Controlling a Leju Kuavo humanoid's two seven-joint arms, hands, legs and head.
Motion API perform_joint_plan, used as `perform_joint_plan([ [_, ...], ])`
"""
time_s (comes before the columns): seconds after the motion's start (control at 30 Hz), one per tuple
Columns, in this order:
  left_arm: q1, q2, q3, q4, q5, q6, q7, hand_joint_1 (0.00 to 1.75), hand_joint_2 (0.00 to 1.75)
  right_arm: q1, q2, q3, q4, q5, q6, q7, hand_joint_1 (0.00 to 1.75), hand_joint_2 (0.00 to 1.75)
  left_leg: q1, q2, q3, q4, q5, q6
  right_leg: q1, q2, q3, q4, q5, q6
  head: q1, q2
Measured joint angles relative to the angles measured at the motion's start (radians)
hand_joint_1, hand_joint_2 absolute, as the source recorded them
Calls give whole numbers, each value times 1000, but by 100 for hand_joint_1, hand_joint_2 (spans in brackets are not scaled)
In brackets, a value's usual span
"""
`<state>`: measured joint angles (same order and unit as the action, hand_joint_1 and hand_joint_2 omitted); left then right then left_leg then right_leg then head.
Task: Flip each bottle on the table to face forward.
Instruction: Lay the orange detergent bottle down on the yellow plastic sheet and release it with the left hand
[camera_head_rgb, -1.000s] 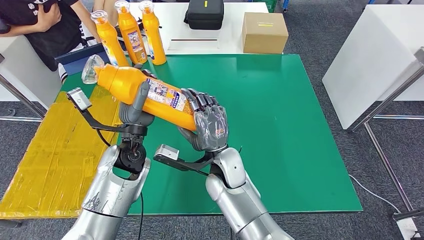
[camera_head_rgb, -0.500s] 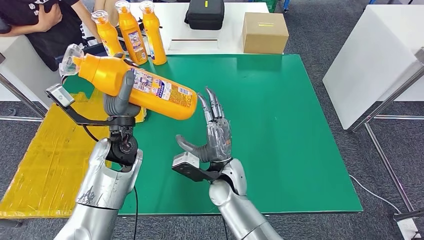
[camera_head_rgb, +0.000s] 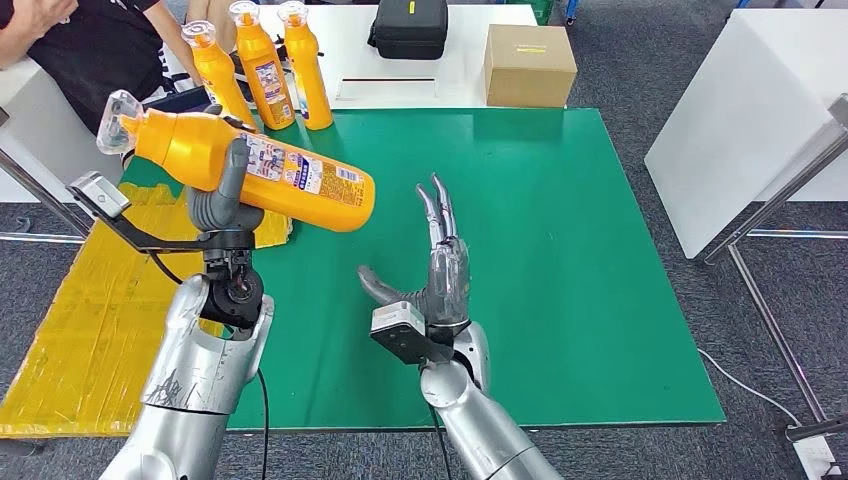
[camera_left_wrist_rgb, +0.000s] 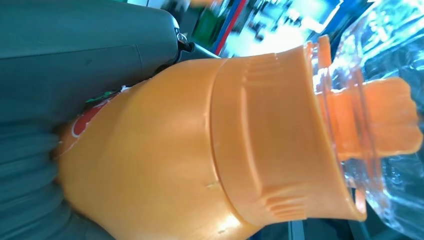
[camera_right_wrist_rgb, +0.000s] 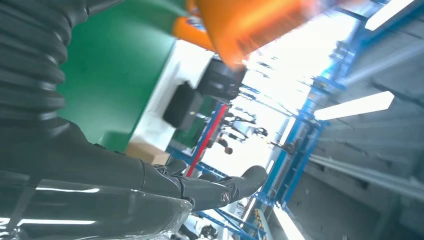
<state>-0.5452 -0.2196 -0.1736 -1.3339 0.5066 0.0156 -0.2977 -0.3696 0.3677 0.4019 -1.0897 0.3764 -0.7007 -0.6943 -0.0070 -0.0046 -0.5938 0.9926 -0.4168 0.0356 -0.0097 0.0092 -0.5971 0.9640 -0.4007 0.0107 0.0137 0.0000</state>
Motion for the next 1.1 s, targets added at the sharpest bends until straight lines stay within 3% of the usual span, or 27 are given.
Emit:
perform_joint_plan([
  [0.13, -2, 3, 1, 2, -13, 9, -8, 175, 175, 2, -1, 5, -10, -11, 0, -1, 0, 175, 0, 0, 0, 0, 0, 0, 0, 0, 0, 0, 0, 0, 0, 0],
  [0.2, -17, 19, 5, 17, -117, 75, -47, 175, 175, 20, -21, 25, -76, -45, 0, -2, 0, 175, 0, 0, 0, 0, 0, 0, 0, 0, 0, 0, 0, 0, 0, 0],
  [0.3, -101, 109, 10, 137, -700, 375, -100, 175, 175, 104, -160, 95, -393, -111, 7, 65, 0, 175, 0, 0, 0, 0, 0, 0, 0, 0, 0, 0, 0, 0, 0, 0],
  [0.37, -150, 152, -3, 228, -981, 484, -70, 175, 175, 136, -232, 109, -512, -103, 15, 114, 0, 175, 0, -1, 1, 0, 0, 0, 0, 0, 0, 0, 0, 0, 0, 0],
  [0.53, -212, 194, -31, 362, -1172, 532, -9, 175, 175, 169, -301, 108, -601, -81, 21, 131, 0, 175, -1, 1, 1, 0, 0, 0, 0, 1, 0, 0, 0, 0, 0, 0],
  [0.73, -268, 226, -96, 524, -1628, 639, 214, 175, 175, 224, -359, 75, -666, -54, 21, 153, 0, 175, -1, 0, 1, 0, 0, 0, 0, 1, 1, 0, 0, 0, 0, 0],
  [0.8, -283, 237, -113, 574, -1732, 647, 253, 175, 175, 249, -373, 59, -689, -47, 23, 153, 0, 175, -1, 0, 1, 0, 0, 0, 0, 1, 0, 0, 0, 0, 0, 0],
  [1.1, -308, 257, -147, 691, -1825, 644, 277, 175, 175, 297, -403, 23, -743, -31, 34, 157, 0, 175, 0, 0, 1, 0, 0, 0, 0, 1, 0, 0, 0, 0, 0, 0],
])
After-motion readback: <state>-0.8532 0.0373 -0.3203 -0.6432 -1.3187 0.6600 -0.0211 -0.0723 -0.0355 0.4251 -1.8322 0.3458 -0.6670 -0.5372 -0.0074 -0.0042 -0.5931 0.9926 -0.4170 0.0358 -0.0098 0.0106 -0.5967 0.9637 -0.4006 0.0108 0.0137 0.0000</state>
